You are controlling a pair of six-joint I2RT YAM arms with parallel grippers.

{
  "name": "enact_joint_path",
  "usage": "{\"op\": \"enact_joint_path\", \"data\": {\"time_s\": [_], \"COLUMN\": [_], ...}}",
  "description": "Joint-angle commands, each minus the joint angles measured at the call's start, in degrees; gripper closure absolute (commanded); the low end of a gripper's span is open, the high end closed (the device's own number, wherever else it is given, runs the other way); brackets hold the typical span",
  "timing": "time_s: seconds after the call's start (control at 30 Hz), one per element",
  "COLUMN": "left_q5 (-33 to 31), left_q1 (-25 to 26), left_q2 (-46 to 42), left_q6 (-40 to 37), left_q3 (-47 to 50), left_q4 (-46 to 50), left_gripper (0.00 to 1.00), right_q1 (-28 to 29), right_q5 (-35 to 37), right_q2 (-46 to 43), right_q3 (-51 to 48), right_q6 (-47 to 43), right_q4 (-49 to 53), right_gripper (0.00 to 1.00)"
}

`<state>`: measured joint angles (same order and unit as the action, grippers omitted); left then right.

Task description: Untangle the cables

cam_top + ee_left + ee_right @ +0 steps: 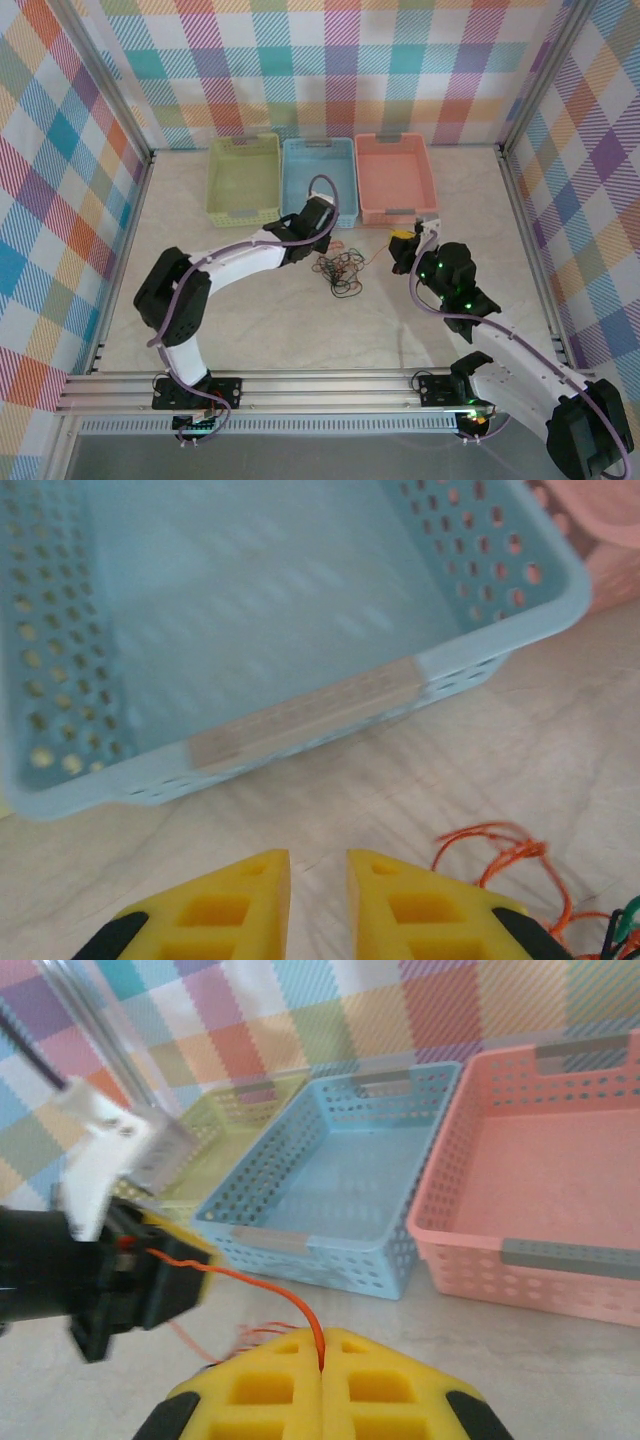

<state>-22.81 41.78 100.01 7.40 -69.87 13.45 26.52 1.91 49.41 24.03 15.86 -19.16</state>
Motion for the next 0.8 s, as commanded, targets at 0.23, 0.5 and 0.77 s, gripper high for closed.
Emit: {"op": "enact_joint_path", "data": {"time_s": [0.23,0.5,0.77], "left_q5": [-0.9,-1.9,3.2], "left_q1": [-5.1,-8.6,-11.0], "left_q2": [-10.8,-18.5,-21.1], "left_q6": [3.0,4.2,4.5], "left_q3": [9.0,13.4,14.8], "left_q4": [5.0,6.7,6.2], "left_gripper": [0.78,0.78,0.78], "right_q1": [-1.7,-4.5,-4.9], "right_q5": [16.9,22.1,16.7], "right_q2": [4.6,5.8,5.6], "right_q3": [1.3,1.6,0.8], "right_q6": [6.4,12.1,10.8], "right_q4": [5.1,8.9,5.4], "right_gripper": [1.0,1.0,1.0]}}
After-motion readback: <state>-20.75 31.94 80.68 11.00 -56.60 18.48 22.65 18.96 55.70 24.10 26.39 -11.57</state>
